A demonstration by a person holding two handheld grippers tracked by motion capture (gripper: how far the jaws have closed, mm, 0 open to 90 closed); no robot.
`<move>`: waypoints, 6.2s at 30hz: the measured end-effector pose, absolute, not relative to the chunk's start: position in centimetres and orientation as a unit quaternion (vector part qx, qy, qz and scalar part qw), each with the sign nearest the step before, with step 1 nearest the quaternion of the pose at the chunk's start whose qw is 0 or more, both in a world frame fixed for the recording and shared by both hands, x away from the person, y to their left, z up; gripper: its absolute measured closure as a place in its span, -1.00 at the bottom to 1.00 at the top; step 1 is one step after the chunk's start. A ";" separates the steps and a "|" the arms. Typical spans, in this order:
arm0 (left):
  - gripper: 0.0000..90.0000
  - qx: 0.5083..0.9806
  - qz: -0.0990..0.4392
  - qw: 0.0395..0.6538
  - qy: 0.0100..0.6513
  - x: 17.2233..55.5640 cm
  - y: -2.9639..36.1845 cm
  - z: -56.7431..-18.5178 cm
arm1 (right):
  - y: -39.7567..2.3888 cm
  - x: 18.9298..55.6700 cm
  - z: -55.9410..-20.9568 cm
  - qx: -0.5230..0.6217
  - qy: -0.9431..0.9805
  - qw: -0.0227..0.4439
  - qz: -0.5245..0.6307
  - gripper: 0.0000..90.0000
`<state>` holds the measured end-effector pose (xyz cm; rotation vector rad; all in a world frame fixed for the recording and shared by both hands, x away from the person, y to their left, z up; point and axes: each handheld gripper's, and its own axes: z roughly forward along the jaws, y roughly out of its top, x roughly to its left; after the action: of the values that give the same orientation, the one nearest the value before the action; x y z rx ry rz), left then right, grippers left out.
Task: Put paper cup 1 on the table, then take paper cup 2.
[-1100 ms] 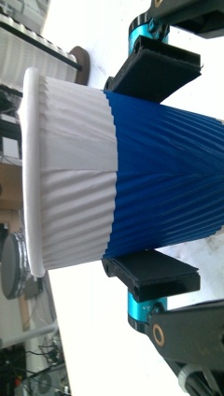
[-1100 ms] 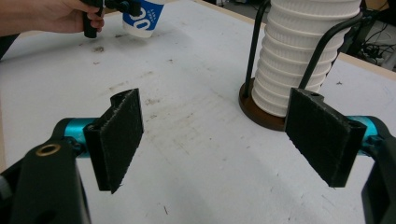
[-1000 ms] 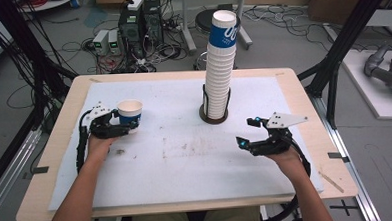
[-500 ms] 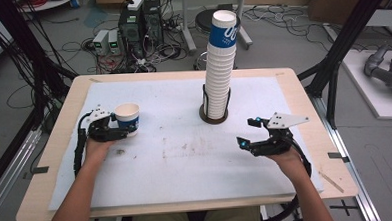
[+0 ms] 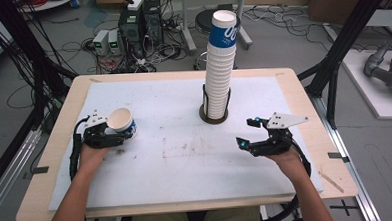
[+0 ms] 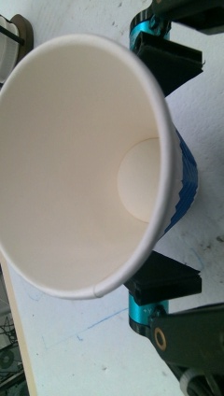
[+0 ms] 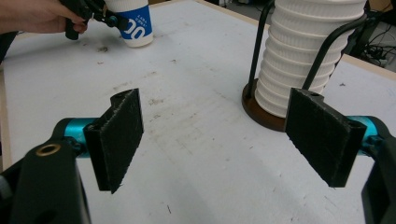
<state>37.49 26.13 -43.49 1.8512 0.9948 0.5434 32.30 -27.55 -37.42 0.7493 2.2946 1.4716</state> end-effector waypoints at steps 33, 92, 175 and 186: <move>-0.58 0.654 0.244 0.609 0.375 32.7 28.2 -38.2 | -27.9 32.5 -37.5 0.273 0.800 0.161 0.509 -0.55; -0.62 0.685 0.146 0.684 0.204 42.6 10.9 -27.2 | -29.4 32.3 -36.2 0.279 0.790 0.163 0.522 -0.56; -0.65 0.720 0.159 0.640 0.216 49.2 0.5 -26.9 | -26.3 42.0 -20.3 0.242 0.768 0.170 0.569 -0.60; -0.65 0.720 0.159 0.640 0.216 49.2 0.5 -27.0 | -25.6 44.5 -17.6 0.254 0.765 0.185 0.561 -0.60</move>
<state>49.22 0.46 -26.97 1.6427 0.4933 0.3630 44.50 -25.60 -17.56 0.7157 2.1570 1.5821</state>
